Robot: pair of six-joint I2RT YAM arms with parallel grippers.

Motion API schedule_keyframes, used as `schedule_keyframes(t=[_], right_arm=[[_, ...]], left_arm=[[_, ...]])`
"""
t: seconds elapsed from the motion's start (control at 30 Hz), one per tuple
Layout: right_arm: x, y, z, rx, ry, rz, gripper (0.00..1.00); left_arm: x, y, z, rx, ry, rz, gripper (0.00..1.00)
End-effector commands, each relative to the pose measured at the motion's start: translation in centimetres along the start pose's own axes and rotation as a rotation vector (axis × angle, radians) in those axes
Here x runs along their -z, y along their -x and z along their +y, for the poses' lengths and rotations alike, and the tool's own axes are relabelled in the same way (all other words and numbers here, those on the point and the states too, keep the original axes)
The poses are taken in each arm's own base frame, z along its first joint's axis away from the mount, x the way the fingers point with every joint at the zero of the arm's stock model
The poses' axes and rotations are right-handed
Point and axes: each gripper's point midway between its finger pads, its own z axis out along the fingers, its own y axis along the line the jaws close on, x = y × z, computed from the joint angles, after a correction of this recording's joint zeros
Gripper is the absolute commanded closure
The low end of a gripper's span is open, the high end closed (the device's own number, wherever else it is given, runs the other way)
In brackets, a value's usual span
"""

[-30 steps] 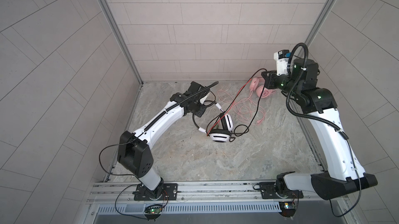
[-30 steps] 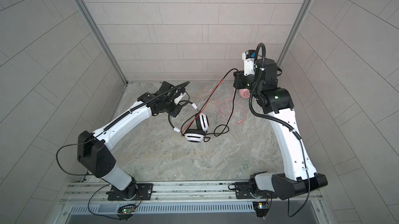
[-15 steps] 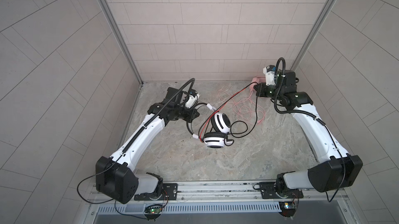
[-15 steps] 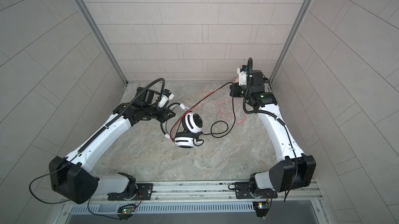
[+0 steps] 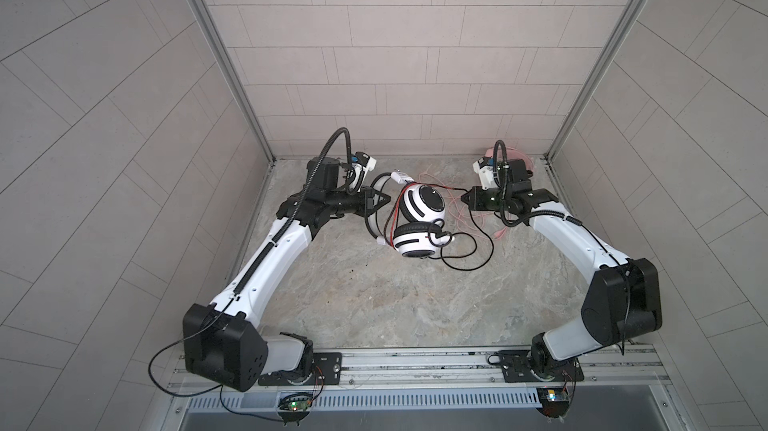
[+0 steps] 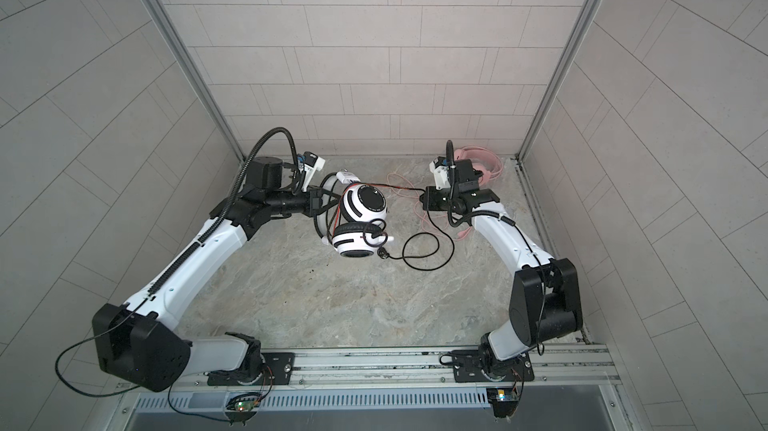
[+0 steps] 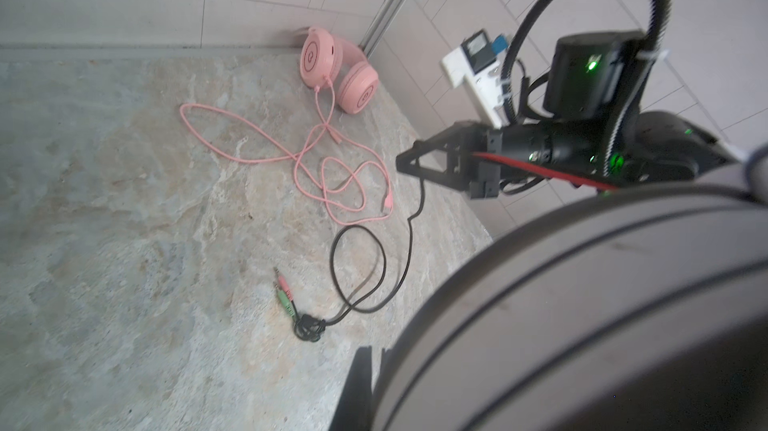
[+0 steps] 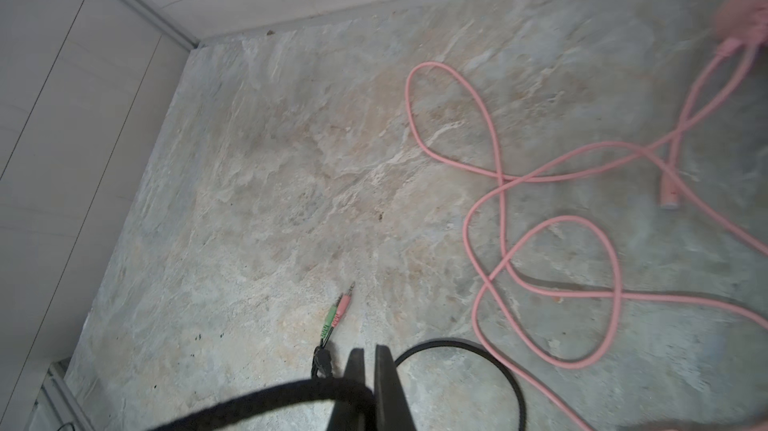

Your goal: Wrap the headphones

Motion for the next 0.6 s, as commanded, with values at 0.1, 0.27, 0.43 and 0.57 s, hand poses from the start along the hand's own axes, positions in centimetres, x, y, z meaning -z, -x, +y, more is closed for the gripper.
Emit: schedule_keyframes(t=[0.1,0.27,0.43,0.57], right_arm=[[-2.9,-2.1,4.6,0.117,0.061,0.053,1.00],[-5.2,-5.3,6.9,0.174,0.088,0.149,1.00],[-6.0,-6.4,7.3,0.152,0.101,0.171,1.00],[-7.2,-7.2,8.4,0.114,0.193,0.162,0.99]], left_arm=[[1.4,4.5,-4.5,-0.021,-0.176,-0.146,1.00],[1.1,5.6,-3.6,-0.017,-0.132,-0.162,1.00],[1.1,7.0,-2.5,0.016,-0.080,-0.243,1.00],[1.7,8.5,-2.1,0.064,-0.025,-0.296,1.00]])
